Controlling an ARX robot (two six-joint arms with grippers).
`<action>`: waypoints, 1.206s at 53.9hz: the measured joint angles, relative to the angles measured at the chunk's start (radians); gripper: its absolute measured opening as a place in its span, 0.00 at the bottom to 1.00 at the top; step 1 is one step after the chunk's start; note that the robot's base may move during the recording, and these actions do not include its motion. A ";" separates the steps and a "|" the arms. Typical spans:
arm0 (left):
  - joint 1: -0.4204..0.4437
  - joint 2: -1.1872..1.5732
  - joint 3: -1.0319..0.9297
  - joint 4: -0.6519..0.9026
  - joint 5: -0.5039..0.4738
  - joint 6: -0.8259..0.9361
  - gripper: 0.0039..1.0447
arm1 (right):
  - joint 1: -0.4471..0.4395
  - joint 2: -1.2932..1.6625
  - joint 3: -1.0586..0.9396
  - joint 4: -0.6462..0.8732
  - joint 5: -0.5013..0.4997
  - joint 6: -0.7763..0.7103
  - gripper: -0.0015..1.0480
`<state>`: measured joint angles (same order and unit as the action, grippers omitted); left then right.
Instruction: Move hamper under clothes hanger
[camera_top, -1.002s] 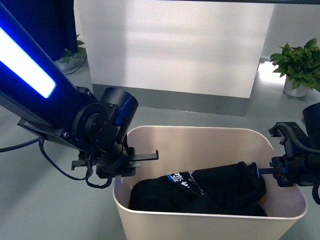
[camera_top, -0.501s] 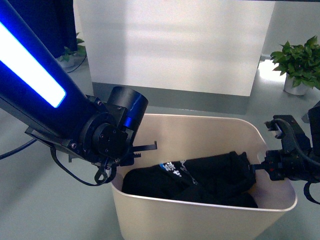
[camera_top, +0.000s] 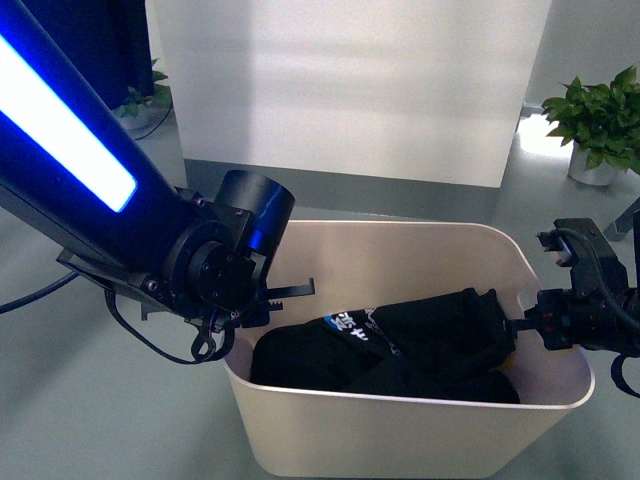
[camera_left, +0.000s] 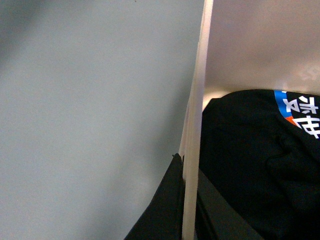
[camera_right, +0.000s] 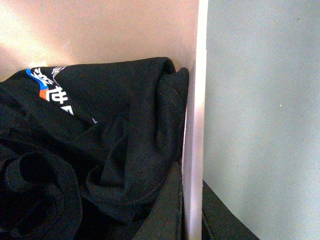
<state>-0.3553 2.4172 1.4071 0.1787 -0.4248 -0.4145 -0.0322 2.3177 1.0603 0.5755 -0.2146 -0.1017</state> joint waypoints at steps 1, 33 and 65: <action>0.000 0.003 0.003 -0.003 0.002 0.000 0.03 | 0.000 0.001 0.002 -0.004 0.002 -0.001 0.03; -0.015 0.186 0.308 -0.192 0.032 0.095 0.03 | -0.016 0.112 0.122 -0.155 0.058 -0.019 0.03; -0.031 0.267 0.391 -0.231 0.043 0.069 0.03 | -0.035 0.203 0.229 -0.192 0.090 -0.035 0.03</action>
<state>-0.3859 2.6843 1.7981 -0.0525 -0.3817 -0.3450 -0.0669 2.5202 1.2896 0.3840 -0.1249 -0.1364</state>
